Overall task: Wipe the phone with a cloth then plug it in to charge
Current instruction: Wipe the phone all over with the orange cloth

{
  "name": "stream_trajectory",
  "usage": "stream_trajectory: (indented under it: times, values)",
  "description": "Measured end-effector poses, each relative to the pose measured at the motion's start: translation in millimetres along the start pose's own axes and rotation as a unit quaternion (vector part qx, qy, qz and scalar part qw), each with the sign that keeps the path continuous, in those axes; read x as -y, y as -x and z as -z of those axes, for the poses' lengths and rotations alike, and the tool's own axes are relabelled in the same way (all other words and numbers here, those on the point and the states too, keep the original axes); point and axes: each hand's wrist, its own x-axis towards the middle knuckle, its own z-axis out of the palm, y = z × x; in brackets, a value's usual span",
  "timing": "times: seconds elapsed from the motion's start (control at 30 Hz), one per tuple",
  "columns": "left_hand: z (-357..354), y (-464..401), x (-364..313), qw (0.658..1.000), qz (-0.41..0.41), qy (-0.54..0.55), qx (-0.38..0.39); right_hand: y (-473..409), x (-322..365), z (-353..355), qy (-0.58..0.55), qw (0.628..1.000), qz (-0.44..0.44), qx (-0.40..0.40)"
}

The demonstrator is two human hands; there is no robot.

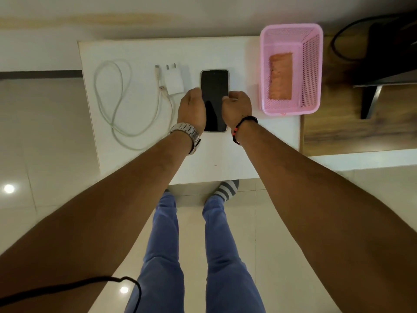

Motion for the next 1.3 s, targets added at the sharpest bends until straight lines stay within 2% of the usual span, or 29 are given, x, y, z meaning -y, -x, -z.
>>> stream_trajectory:
  times: [0.23,0.33,0.53,0.6,0.67,0.77,0.8,0.87,1.03,1.23,1.3]
  values:
    - [8,0,-11,0.996,0.057,0.063,0.010,8,4,8,-0.030,0.999,-0.009,0.021]
    - [12,-2,-17,0.994,0.075,0.081,0.025,17,9,19,-0.092,0.994,-0.006,0.059]
    - [16,-3,-32,0.953,0.160,0.171,0.194,33,17,43,-0.224,0.966,-0.010,0.126]
    - [14,-5,-33,0.937,0.164,0.200,0.235,33,20,54,-0.192,0.974,0.036,0.116]
    - [13,-7,-34,0.919,0.161,0.230,0.278,24,22,69,-0.120,0.983,0.114,0.073]
    - [13,-13,-33,0.899,0.156,0.250,0.324,-2,19,95,0.014,0.978,0.192,-0.084]
    - [12,-14,-32,0.897,0.154,0.253,0.329,-13,17,104,0.054,0.970,0.196,-0.133]
    - [11,-17,-31,0.897,0.148,0.253,0.331,-34,11,122,0.116,0.961,0.177,-0.179]
    - [9,-18,-25,0.901,0.115,0.247,0.337,-71,-8,131,0.234,0.959,0.127,-0.094]
    - [7,-18,-24,0.895,0.090,0.251,0.357,-74,-12,126,0.217,0.956,0.157,-0.117]
    - [6,-16,-26,0.894,0.089,0.255,0.358,-71,-7,126,0.175,0.970,0.138,-0.099]
